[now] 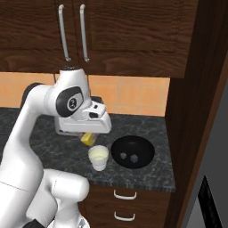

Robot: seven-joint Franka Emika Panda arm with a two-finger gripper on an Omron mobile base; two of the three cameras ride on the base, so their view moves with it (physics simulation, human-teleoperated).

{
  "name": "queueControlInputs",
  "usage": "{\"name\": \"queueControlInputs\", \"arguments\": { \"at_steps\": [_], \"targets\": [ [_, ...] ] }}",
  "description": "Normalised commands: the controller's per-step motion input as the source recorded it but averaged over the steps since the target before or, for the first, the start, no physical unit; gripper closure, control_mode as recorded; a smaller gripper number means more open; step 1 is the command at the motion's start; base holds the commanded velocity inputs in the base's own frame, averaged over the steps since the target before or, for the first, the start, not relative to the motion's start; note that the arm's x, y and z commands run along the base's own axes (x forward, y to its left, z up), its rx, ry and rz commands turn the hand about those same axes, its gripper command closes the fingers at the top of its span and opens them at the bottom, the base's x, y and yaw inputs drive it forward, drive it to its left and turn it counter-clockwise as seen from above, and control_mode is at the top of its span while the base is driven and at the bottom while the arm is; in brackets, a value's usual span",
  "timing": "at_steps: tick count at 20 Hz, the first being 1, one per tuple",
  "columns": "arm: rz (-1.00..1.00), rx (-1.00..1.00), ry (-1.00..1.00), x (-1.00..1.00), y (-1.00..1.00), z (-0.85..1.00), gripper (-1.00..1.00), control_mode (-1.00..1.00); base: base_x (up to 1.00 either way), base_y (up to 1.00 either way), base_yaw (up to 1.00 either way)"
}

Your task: Grab a lemon wedge from the fridge and one ice cube from the ice bowl, and put them in the glass of lemonade.

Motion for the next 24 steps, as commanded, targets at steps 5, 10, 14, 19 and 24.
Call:
{"name": "queueControlInputs", "arguments": {
  "at_steps": [5, 10, 14, 19, 24],
  "targets": [
    [0.0, 0.01, -0.09, 0.39, 0.15, -0.39, 1.0, -1.0, 0.0, 0.0, 0.0],
    [0.0, 0.0, -0.12, 0.87, 0.01, -0.49, 1.0, -1.0, 0.0, 0.0, 0.0],
    [0.02, 0.03, -0.02, 0.48, 0.0, -0.6, 1.0, -1.0, 0.0, 0.0, 0.0],
    [0.08, 0.05, 0.01, 0.17, 0.0, -0.43, 1.0, -1.0, 0.0, 0.0, 0.0],
    [0.07, 0.01, 0.04, 0.03, 0.0, -0.14, 1.0, -1.0, 0.0, 0.0, 0.0]
  ]
}}
